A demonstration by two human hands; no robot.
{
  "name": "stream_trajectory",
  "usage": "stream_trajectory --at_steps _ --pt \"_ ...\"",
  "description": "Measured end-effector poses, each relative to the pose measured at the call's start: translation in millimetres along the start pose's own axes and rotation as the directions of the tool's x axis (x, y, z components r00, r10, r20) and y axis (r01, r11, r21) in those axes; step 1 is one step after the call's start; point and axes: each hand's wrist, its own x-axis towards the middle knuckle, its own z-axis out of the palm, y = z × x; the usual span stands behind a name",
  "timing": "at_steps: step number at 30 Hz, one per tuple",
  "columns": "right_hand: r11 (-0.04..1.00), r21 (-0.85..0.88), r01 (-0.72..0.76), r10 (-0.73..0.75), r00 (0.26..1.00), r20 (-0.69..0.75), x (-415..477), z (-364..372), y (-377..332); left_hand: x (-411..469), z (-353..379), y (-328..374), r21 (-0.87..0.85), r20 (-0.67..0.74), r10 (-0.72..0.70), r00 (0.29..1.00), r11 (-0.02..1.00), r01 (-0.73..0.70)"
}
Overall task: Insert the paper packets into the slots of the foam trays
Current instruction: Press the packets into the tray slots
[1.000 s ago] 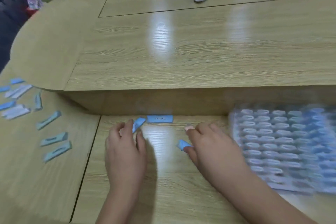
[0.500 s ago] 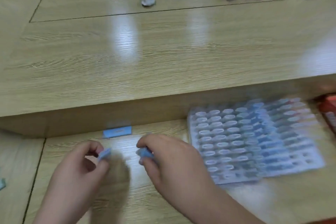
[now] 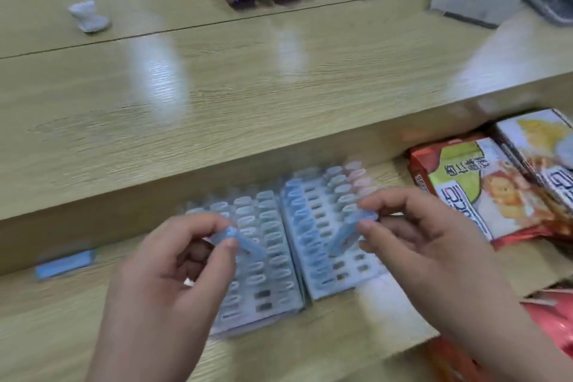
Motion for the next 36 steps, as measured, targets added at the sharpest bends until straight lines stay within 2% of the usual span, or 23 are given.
stream_trajectory --at_steps 5,10,15,19,22,27,29,33,36 --pt "0.982 -0.184 0.036 -0.050 0.996 -0.073 28 -29 22 11 48 24 0.043 0.017 0.026 1.000 0.999 -0.026" --pt "0.943 -0.288 0.165 -0.166 0.986 0.021 74 -15 31 28 79 32 0.183 -0.006 0.068 0.998 0.981 -0.066" --pt "0.820 -0.475 0.319 -0.278 0.948 0.155 100 6 47 33 97 24 0.268 -0.037 0.095 0.995 0.960 -0.082" --pt "0.759 -0.541 0.362 -0.326 0.931 0.166 104 12 57 37 107 13 0.288 -0.085 0.088 0.992 0.956 -0.060" --pt "0.728 -0.569 0.384 -0.342 0.922 0.184 103 12 58 39 111 7 0.293 -0.098 0.080 0.992 0.955 -0.048" --pt "0.555 -0.705 0.441 -0.294 0.897 0.330 100 11 55 42 120 0 0.403 -0.030 0.145 0.989 0.907 -0.121" --pt "0.561 -0.705 0.434 -0.260 0.901 0.348 101 8 53 42 124 -4 0.450 -0.015 0.177 0.984 0.880 -0.152" --pt "0.674 -0.606 0.423 -0.249 0.902 0.353 99 -2 51 43 128 -7 0.535 0.040 0.199 0.979 0.823 -0.189" --pt "0.696 -0.589 0.409 -0.257 0.909 0.328 97 -11 52 43 130 -9 0.610 0.092 0.221 0.971 0.758 -0.230"
